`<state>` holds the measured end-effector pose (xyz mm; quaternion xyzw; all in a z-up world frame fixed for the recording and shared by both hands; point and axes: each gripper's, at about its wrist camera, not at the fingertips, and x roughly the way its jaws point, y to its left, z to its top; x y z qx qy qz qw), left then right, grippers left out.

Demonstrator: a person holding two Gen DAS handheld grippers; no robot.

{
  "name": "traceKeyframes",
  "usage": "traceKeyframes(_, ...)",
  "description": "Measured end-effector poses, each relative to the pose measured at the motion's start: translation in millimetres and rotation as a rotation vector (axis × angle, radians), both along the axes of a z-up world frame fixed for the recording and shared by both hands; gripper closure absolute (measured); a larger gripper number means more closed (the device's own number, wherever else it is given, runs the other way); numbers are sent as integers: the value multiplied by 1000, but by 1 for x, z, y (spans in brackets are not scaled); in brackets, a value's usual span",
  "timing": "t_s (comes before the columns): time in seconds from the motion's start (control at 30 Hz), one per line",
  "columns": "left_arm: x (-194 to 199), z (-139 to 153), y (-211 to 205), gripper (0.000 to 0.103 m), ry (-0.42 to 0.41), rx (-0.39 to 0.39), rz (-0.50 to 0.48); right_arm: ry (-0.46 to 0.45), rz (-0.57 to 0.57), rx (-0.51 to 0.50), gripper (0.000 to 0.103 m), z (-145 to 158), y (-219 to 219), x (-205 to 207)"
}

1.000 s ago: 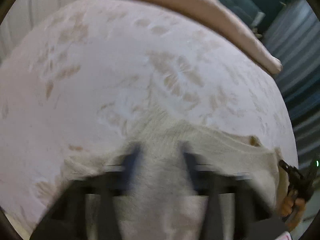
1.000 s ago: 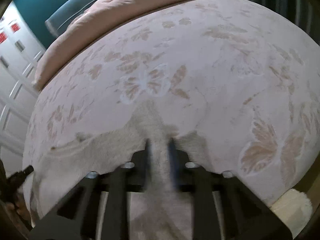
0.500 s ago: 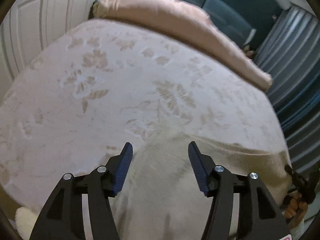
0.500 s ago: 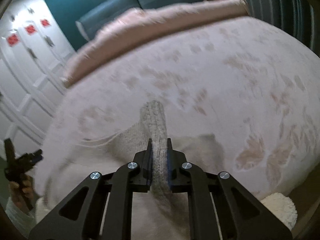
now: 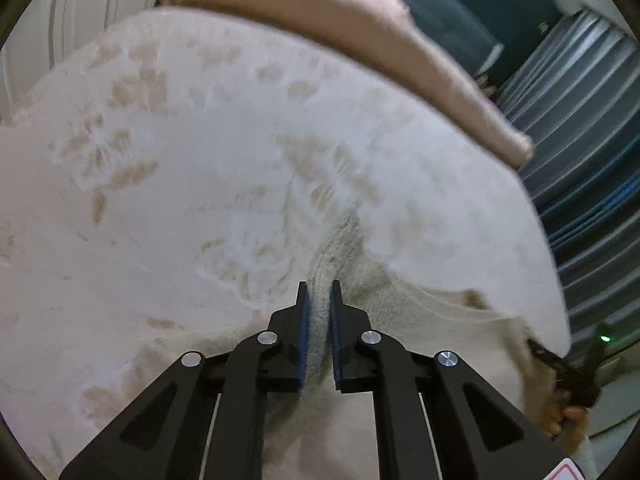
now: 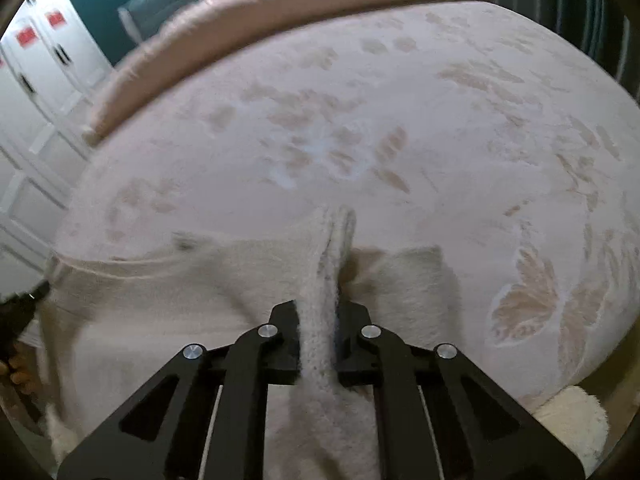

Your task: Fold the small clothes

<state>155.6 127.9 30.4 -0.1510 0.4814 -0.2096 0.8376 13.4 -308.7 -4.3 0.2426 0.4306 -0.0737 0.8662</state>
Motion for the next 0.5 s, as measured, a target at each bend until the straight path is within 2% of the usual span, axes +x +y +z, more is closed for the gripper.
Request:
traceKeyframes(0.1,-40,35,19,97,-35,-57,-13,-179,66,114,96,40,3,-30)
traceKeyframes(0.17,-73,52,33,97,-25,-75,-17,-303,117,198,96,71,3,-56)
traceKeyframes(0.2,-96,63,43,97,-18,-66,-12,-348,135,225,96,82,2,-66)
traceKeyframes(0.23,-105,69,46,97,-16,-49,-1,-410,164,262,96,95,0,-79)
traceKeyframes(0.3,-123,79,61,97,-14,-27,51,-475,172,288,97,108,-5,-88)
traceKeyframes(0.37,-123,83,70,97,-24,-28,96,-477,133,267,97,109,-11,-81)
traceKeyframes(0.43,-107,74,66,97,-43,-7,105,-394,89,187,97,91,-12,-57)
traceKeyframes(0.5,-78,48,49,97,-39,52,72,-184,10,64,97,38,-11,-17)
